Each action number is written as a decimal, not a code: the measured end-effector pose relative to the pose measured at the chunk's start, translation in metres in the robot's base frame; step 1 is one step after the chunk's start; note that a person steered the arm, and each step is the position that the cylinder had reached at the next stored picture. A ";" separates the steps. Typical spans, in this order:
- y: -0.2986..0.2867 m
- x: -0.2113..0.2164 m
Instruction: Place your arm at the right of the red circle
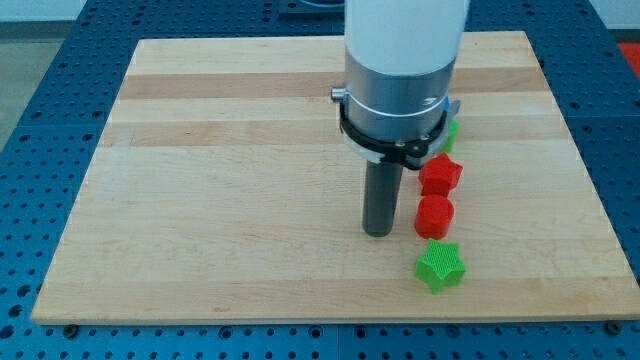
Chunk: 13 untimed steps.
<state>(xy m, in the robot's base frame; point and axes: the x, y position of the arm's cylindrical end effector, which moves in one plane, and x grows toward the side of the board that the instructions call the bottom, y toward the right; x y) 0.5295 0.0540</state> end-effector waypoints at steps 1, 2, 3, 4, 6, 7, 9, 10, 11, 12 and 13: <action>0.034 0.000; 0.027 -0.002; -0.039 -0.005; -0.049 -0.006; -0.139 -0.067; -0.146 -0.132; -0.077 -0.257; -0.067 -0.257; -0.055 -0.259; -0.056 -0.260; -0.079 -0.226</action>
<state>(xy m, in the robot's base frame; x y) 0.3033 -0.0245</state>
